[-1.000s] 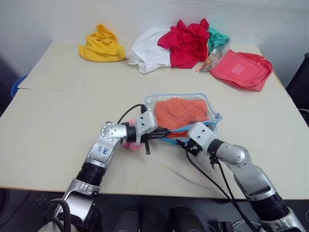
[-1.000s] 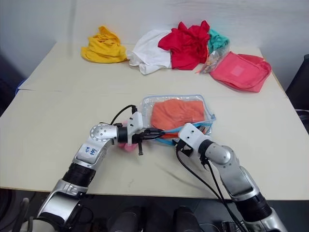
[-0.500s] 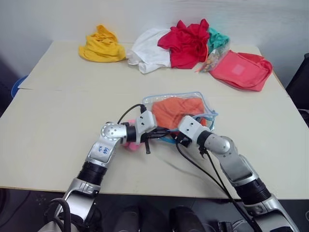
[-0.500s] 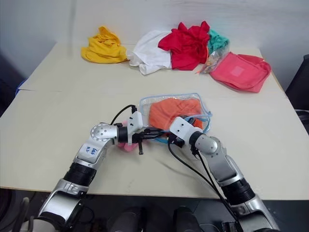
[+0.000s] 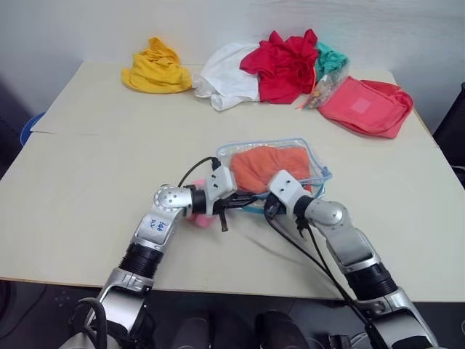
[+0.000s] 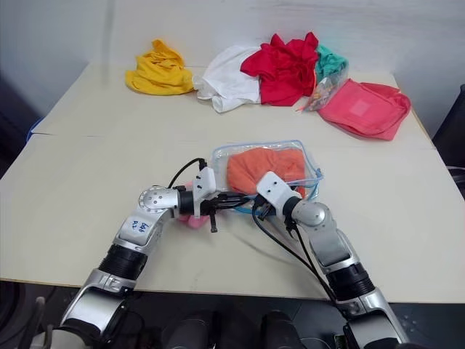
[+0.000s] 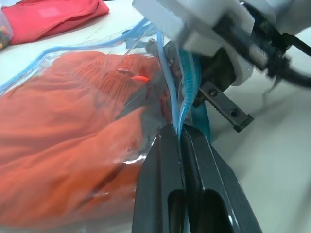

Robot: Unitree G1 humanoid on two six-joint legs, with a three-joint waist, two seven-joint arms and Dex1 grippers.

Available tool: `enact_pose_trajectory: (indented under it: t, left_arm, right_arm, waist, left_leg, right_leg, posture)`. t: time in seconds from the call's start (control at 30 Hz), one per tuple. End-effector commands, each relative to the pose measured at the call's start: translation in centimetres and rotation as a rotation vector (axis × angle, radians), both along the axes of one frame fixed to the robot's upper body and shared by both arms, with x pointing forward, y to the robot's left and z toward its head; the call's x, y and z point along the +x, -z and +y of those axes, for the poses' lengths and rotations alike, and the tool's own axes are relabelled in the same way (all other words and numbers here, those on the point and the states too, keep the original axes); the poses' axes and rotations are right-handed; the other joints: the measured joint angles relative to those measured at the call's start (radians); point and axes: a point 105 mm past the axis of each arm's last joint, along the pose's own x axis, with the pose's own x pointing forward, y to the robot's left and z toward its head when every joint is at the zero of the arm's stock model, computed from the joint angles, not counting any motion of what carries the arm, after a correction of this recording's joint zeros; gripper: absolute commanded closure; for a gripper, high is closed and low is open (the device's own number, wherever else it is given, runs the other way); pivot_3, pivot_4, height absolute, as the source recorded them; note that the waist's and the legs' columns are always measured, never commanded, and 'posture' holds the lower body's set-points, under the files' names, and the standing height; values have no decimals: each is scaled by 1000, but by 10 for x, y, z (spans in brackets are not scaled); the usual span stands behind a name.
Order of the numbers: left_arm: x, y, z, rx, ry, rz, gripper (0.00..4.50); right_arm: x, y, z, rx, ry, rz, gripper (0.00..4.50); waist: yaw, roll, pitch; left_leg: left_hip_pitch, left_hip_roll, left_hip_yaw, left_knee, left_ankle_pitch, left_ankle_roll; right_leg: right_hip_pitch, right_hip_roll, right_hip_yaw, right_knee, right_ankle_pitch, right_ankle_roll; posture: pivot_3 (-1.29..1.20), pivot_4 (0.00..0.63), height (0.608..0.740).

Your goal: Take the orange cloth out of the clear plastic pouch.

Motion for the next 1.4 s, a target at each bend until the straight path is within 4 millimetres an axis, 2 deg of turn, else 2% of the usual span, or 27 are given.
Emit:
enact_pose_trajectory:
  t: [0.03,0.07,0.17,0.27,0.33,0.43,0.5,0.57,0.63,0.73,0.83,0.9,0.97,1.07,1.1,1.17,1.23,1.3,1.37,1.4]
  left_arm:
    - [9,-14,4,-58,-69,-11,4500]
    - [11,-15,5,-67,-88,-2,4500]
    - [21,-22,15,-149,-185,51,4500]
    - [28,-24,23,-158,-244,61,4500]
    - [29,-24,24,-149,-257,66,4500]
    - [29,-24,25,-142,-265,67,4500]
    - [28,-23,27,-136,-270,65,4500]
    - [26,-22,31,-118,-264,54,4500]
    - [20,-19,36,-91,-237,33,4500]
    - [14,-12,44,-42,-206,12,4500]
    - [5,-7,49,-16,-158,-2,4500]
    - [0,-3,51,-1,-126,-11,4500]
    - [-2,-1,53,9,-118,-17,4500]
    - [-2,0,53,6,-103,-30,4500]
    - [-3,0,52,4,-92,-35,4500]
    - [-4,1,51,14,-82,-47,4500]
    - [-3,2,50,14,-78,-53,4500]
    - [-4,-3,48,-8,-57,-97,4500]
    - [-5,1,52,17,-48,-109,4500]
    - [-6,1,53,8,-40,-108,4268]
  right_arm:
    - [-13,-24,-3,203,-99,79,4461]
    - [-18,-30,-3,204,-147,89,4461]
    - [-59,-46,-1,169,-447,176,4461]
    - [-98,-52,-9,127,-634,298,4461]
    - [-116,-56,-13,138,-700,359,4461]
    - [-130,-64,-18,169,-725,383,4461]
    - [-137,-77,-24,246,-713,384,4461]
    - [-143,-94,-34,332,-678,377,4461]
    - [-145,-118,-54,404,-609,348,4461]
    - [-135,-152,-88,428,-468,204,4461]
    - [-124,-180,-130,331,-290,61,4461]
    - [-115,-202,-162,205,-166,-88,4461]
    - [-109,-209,-181,61,-98,-174,4461]
    - [-95,-197,-204,-248,-35,-279,4461]
    - [-88,-187,-213,-343,-5,-291,4461]
    - [-79,-156,-224,-434,2,-238,4461]
    - [-72,-119,-230,-437,9,-205,4461]
    - [-69,-78,-234,-353,45,-121,4461]
    - [-72,-48,-230,-277,52,-57,3879]
    - [-73,-42,-226,-265,37,-76,3676]
  waist:
    - [0,0,0]
    - [0,0,0]
    - [1,0,0]
    - [1,0,0]
    - [1,0,0]
    - [-2,0,1]
    - [3,0,1]
    - [6,-1,1]
    - [5,-1,1]
    - [3,0,1]
    - [4,0,1]
    - [3,0,1]
    - [3,0,1]
    - [-1,0,1]
    - [-3,0,1]
    - [-2,0,1]
    - [-1,0,1]
    - [0,-1,1]
    - [0,0,1]
    - [1,1,1]
  left_leg:
    - [0,0,0,0,0,0]
    - [-1,0,0,0,0,0]
    - [-1,0,0,0,0,0]
    - [-2,0,0,-1,-1,1]
    - [-2,0,-1,-1,-1,1]
    - [-1,1,0,-1,-1,1]
    - [-1,1,-1,-1,0,1]
    - [-2,1,-1,-1,0,1]
    - [-2,0,-1,-1,-1,1]
    - [-2,0,-1,-1,-1,2]
    - [-1,1,0,-2,-1,2]
    - [-1,0,1,-2,-1,2]
    - [-1,0,2,-3,-2,3]
    - [-1,1,2,-3,-2,3]
    - [0,1,3,-3,-2,3]
    - [0,1,4,-3,-2,3]
    - [0,1,4,-3,-1,3]
    - [0,2,3,-2,-1,3]
    - [0,1,3,-2,-1,3]
    - [-1,1,3,-2,-1,3]
  right_leg:
    - [0,0,0,0,0,0]
    - [0,0,0,0,0,0]
    - [-1,0,0,0,0,0]
    - [-1,0,0,-2,0,0]
    - [0,0,-1,-4,0,0]
    - [1,1,-1,-5,0,0]
    - [0,0,-1,-6,0,0]
    - [1,0,-1,-6,0,0]
    - [2,0,-1,-7,0,0]
    - [2,0,-2,-8,0,0]
    - [2,0,-1,-10,0,0]
    - [2,-1,0,-10,0,0]
    - [2,-1,1,-10,0,0]
    - [1,0,1,-10,0,0]
    - [1,0,2,-10,0,0]
    - [1,0,3,-10,0,0]
    - [1,0,2,-9,0,0]
    - [2,0,1,-8,0,0]
    - [2,0,1,-7,0,0]
    - [2,0,1,-7,0,0]
  posture:
    - [0,150,740]
    - [0,150,740]
    - [0,150,740]
    - [0,150,740]
    - [0,150,740]
    - [0,150,740]
    - [0,150,740]
    - [0,150,740]
    - [0,150,740]
    - [0,150,740]
    - [0,150,740]
    - [0,150,740]
    - [0,150,740]
    - [0,150,740]
    - [0,150,740]
    - [0,150,740]
    - [0,150,740]
    - [0,150,740]
    - [0,150,740]
    - [0,150,740]
